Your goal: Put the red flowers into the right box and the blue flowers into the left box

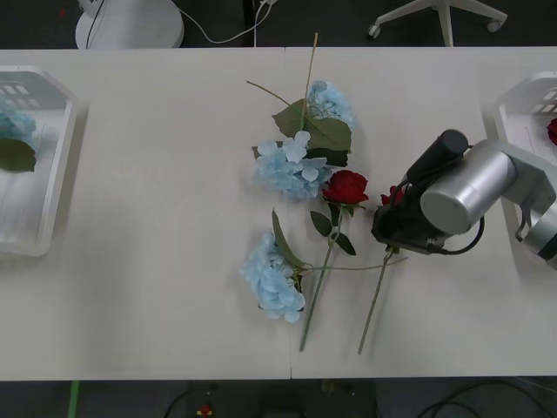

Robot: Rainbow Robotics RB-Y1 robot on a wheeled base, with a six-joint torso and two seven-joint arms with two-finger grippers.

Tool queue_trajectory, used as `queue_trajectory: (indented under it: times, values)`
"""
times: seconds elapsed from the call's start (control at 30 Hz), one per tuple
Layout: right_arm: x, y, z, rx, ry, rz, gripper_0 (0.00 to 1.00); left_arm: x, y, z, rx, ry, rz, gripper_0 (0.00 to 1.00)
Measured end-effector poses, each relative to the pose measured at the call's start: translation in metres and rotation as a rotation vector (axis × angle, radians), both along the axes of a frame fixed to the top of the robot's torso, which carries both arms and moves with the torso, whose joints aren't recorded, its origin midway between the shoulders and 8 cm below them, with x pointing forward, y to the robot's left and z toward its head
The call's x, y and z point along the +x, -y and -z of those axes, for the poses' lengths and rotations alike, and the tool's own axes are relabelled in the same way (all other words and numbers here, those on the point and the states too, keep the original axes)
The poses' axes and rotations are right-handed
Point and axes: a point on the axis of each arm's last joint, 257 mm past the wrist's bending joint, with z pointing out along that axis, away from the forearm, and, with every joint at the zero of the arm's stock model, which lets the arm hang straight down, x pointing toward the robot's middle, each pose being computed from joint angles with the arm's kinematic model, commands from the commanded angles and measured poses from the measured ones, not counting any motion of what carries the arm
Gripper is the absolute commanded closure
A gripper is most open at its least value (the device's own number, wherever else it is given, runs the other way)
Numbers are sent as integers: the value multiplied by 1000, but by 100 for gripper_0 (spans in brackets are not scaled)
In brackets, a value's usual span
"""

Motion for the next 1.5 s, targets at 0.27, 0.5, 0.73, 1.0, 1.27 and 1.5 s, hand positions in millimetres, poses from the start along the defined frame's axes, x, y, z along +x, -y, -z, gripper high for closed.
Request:
queue_trajectory:
  times: [0.27,0.5,0.73,1.0,1.27,1.5]
  values:
    - [55,29,-101,-56,159,-240,100,4,4,-5,-3,13,8,0]
    - [102,91,-152,-397,350,-519,100,12,57,-29,-287,91,-11,0]
    - [126,194,-188,-622,331,-398,100,12,118,-64,-567,97,186,0]
    - [142,295,-234,-853,231,-358,100,17,220,-85,-887,126,438,0]
    - [138,367,-234,-979,159,-348,100,15,277,-97,-958,113,575,0]
    - [132,382,-190,-985,111,-334,100,26,339,-112,-1023,163,496,0]
